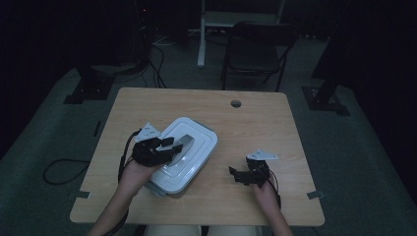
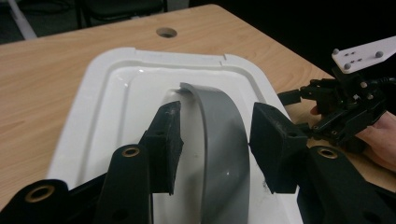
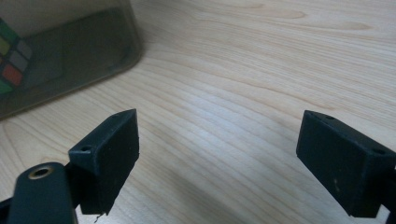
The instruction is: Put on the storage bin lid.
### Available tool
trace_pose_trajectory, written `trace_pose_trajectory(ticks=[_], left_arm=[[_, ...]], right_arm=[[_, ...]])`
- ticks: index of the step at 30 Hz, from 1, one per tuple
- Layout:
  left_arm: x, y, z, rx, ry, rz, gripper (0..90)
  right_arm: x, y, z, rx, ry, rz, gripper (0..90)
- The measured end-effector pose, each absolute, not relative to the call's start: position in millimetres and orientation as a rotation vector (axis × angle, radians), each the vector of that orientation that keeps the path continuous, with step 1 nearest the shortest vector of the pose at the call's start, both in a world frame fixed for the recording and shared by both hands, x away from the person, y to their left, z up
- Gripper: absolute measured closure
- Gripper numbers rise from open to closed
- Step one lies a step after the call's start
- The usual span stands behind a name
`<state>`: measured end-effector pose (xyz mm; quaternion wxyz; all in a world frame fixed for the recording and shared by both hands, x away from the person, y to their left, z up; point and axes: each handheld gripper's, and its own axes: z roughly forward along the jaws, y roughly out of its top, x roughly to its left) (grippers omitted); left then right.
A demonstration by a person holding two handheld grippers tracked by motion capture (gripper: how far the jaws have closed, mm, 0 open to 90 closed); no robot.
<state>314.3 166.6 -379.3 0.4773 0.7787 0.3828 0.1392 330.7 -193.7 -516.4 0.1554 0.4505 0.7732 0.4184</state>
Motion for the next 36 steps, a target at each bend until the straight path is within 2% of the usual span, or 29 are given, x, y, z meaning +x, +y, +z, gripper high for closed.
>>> trace_pose_trajectory(ticks=[3, 5, 12, 19, 25, 28, 36], left_arm=[[312, 175, -376, 1.880, 0.941, 0.343, 54.6], [312, 180, -374, 1.865, 0.945, 0.360, 50.6], [316, 206, -371, 1.813, 0.989, 0.396, 50.5], [324, 230, -374, 1.754, 1.035, 0.452, 42.7], [332, 251, -388, 1.726, 1.085, 0.492, 41.1], [336, 261, -397, 1.709, 1.100, 0.556, 41.1], [349, 274, -427, 1.723, 1.147, 0.531, 41.0]], right_arm=[[331, -196, -516, 1.302, 2.209, 1.205, 13.2], [331, -197, -516, 1.303, 2.207, 1.203, 13.2], [332, -196, -517, 1.289, 2.224, 1.189, 13.2], [332, -196, -519, 1.295, 2.230, 1.183, 13.2], [332, -194, -520, 1.293, 2.241, 1.177, 13.2], [332, -194, -520, 1.295, 2.241, 1.178, 13.2], [332, -193, -522, 1.292, 2.249, 1.168, 13.2]])
